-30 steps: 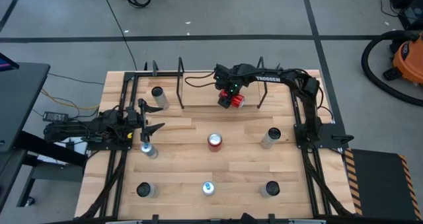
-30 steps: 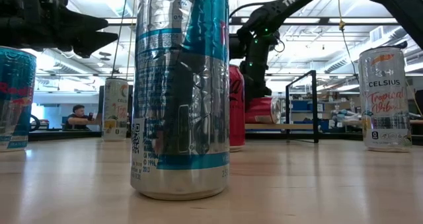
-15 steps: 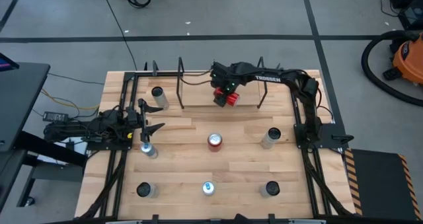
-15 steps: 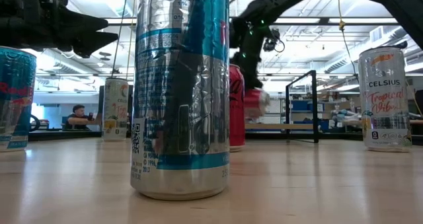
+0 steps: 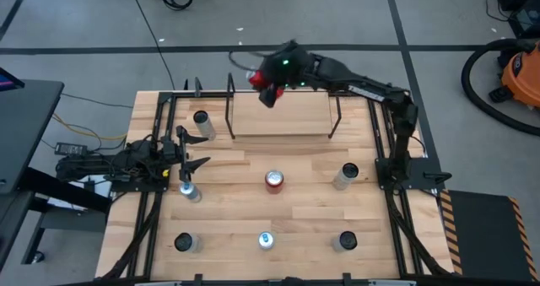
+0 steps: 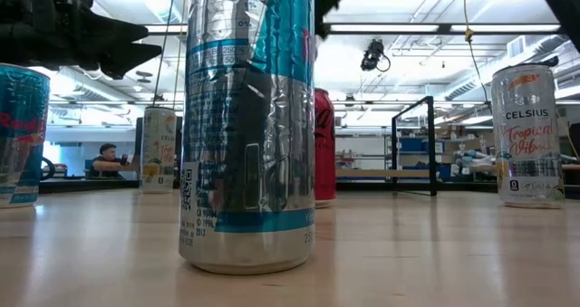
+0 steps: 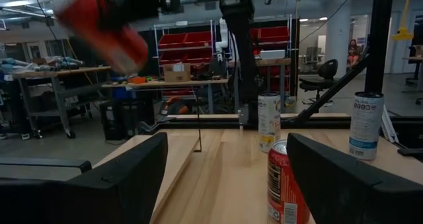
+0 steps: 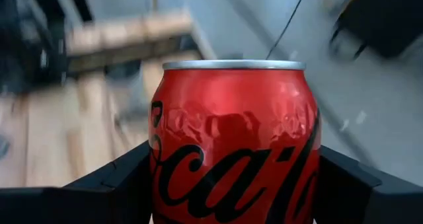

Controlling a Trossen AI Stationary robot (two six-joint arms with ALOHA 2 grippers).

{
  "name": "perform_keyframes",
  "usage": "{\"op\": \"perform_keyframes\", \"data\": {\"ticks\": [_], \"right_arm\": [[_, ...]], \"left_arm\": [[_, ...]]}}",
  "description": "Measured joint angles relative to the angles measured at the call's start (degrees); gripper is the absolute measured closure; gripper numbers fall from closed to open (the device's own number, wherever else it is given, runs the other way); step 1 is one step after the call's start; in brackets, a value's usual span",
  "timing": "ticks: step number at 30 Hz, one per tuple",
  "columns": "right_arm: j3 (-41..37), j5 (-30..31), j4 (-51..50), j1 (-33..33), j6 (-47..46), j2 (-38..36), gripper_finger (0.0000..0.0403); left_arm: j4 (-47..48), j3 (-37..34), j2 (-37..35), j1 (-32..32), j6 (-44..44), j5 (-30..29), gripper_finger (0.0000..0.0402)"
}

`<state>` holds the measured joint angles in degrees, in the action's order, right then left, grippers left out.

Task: Place canned beverage on shelf
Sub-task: Put the right red soda can on the shelf

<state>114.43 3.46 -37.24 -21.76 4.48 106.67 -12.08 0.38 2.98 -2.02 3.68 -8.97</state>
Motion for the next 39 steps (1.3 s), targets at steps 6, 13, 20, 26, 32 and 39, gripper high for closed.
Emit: {"op": "perform_keyframes", "data": {"ticks": [6, 13, 20, 26, 32, 39], "right_arm": [[0.0, 1.8, 5.7, 2.2, 2.8, -5.6, 0.0095], [0.0, 7.9, 10.5, 6.3, 7.8, -9.6, 0.0095], [0.0, 12.1, 17.1, 9.1, 11.2, -11.8, 0.0095], [-1.5, 12.1, 27.6, 9.4, 12.2, -11.6, 0.0095], [-12.6, 10.2, 38.5, 9.3, 12.1, -11.1, 0.0095], [-27.0, 14.8, 51.1, 8.6, 9.6, -11.7, 0.0092]], "left_arm": [[0.0, 0.0, 0.0, 0.0, 0.0, 0.0, 0.0086], [-0.1, 0.0, 0.0, 0.0, 0.0, 0.0, 0.0086], [-0.1, 0.0, 0.0, 0.0, 0.0, 0.0, 0.0086], [-0.1, 0.0, 0.0, 0.0, 0.0, 0.0, 0.0086], [-0.1, 0.0, 0.0, 0.0, -0.1, 0.0, 0.0086], [-0.1, 0.0, 0.0, 0.0, -0.1, 0.0, 0.0086]]}}
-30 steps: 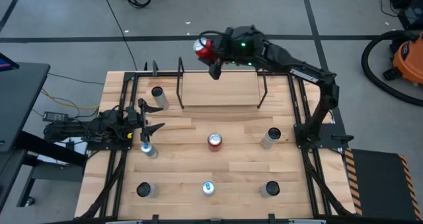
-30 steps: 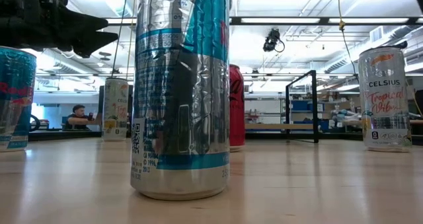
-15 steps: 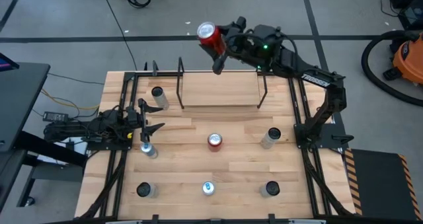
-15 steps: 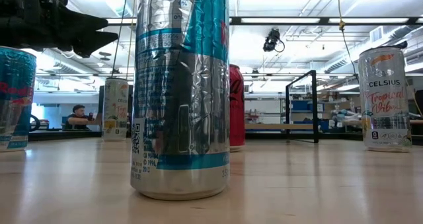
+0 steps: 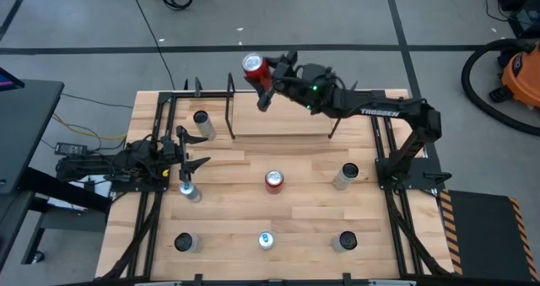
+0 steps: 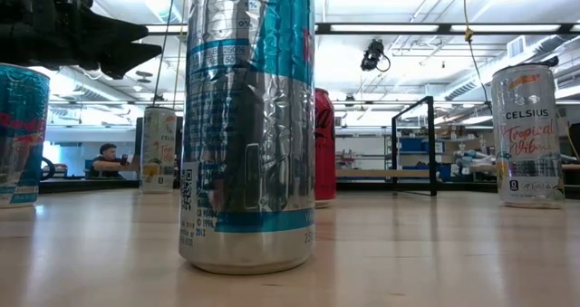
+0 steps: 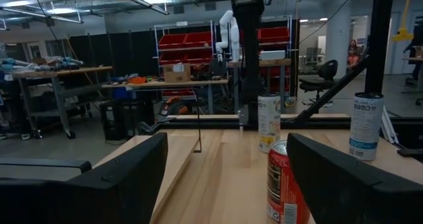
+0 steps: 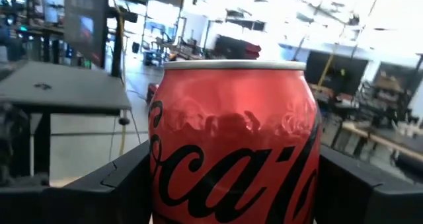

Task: Place canned beverage on shelf
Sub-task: Put the right red soda can on the shelf

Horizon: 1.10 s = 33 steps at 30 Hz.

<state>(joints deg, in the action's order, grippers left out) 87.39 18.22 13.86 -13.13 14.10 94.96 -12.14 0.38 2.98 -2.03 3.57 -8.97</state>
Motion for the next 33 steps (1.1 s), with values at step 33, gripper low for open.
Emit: {"op": "perform_keyframes", "data": {"ticks": [33], "right_arm": [[-30.4, 5.3, 43.1, -1.1, -12.2, 10.5, 0.0084]], "left_arm": [[0.1, 0.0, 0.4, 0.0, -0.1, 0.0, 0.0086]]}}
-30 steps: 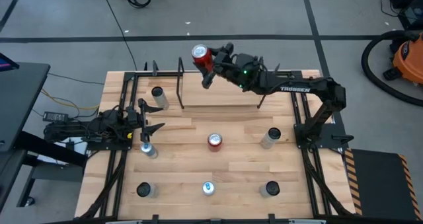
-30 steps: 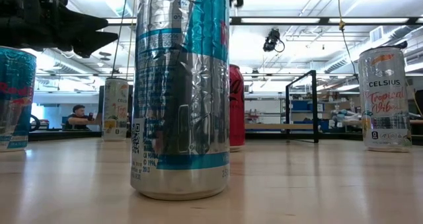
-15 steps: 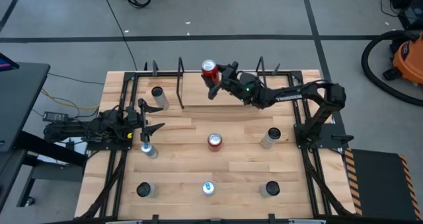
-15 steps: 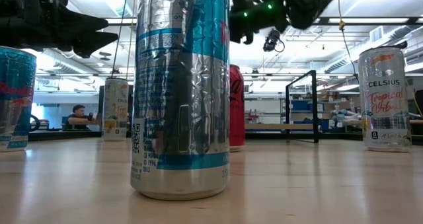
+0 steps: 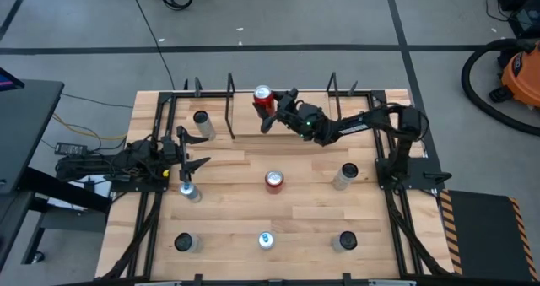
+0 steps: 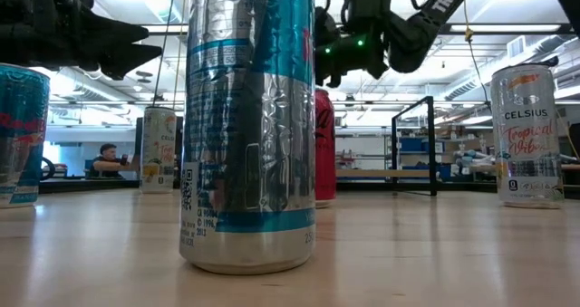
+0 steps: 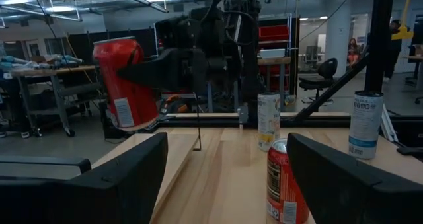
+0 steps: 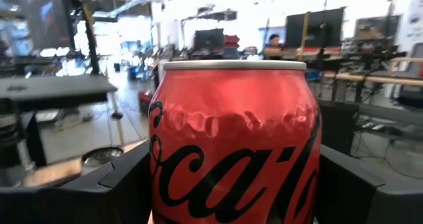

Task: Place canned beverage on shelf
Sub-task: Put the right red soda can on the shelf

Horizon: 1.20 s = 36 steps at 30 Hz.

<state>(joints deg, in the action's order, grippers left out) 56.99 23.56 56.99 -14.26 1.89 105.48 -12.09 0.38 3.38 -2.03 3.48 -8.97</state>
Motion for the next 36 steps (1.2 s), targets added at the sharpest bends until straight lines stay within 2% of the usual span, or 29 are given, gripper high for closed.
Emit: {"op": "perform_keyframes", "data": {"ticks": [14, 23, 29, 36], "right_arm": [[1.2, 0.8, 9.2, -1.3, -0.9, 10.2, 0.0084], [4.2, -0.5, 9.2, -2.1, -3.1, 15.3, 0.0084], [4.1, -0.7, 8.5, -2.8, -2.8, 15.4, 0.0082], [4.0, -2.9, 2.6, -3.9, -6.6, 15.4, 0.0071]], "left_arm": [[0.1, 0.0, 0.0, 0.0, -0.3, 0.0, 0.0086], [0.2, 0.0, 0.0, 0.0, -0.4, 0.0, 0.0086], [0.3, 0.0, 0.0, 0.0, -0.4, 0.0, 0.0086], [0.4, 0.0, 0.0, 0.0, -1.4, 0.0, 0.0086]]}}
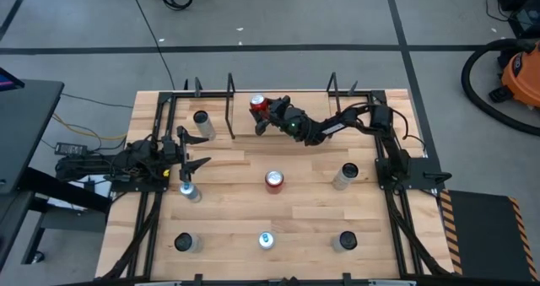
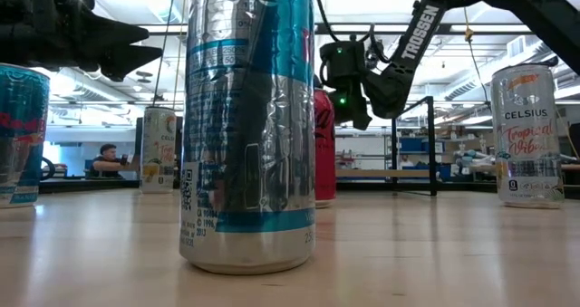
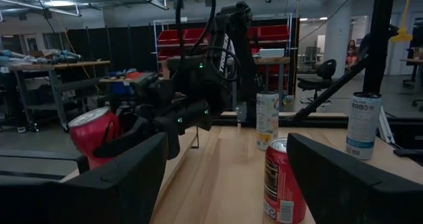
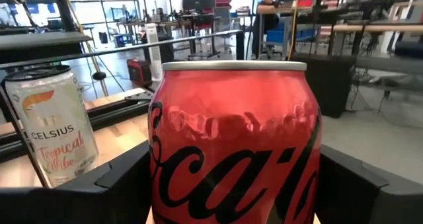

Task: Place canned beverage on shelf
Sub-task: Put the right red soda can on the shelf

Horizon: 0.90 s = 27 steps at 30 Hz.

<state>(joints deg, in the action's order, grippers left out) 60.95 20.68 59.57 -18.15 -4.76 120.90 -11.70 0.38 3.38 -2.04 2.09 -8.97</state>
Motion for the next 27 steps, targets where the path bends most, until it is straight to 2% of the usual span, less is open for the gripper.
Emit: {"op": "perform_keyframes", "data": {"ticks": [14, 18, 27], "right_arm": [[0.2, -0.8, -4.5, -0.6, -0.9, -0.2, 0.0070], [0.2, -1.3, -4.3, -0.4, 1.2, -0.3, 0.0072], [0.2, 0.5, -6.6, 0.5, 1.9, -0.4, 0.0071]], "left_arm": [[0.0, 0.0, 0.0, 0.0, 0.0, 0.0, 0.0086], [0.0, 0.0, 0.0, 0.0, 0.0, 0.0, 0.0086], [0.0, 0.0, 0.0, 0.0, 0.0, 0.0, 0.0086]]}}
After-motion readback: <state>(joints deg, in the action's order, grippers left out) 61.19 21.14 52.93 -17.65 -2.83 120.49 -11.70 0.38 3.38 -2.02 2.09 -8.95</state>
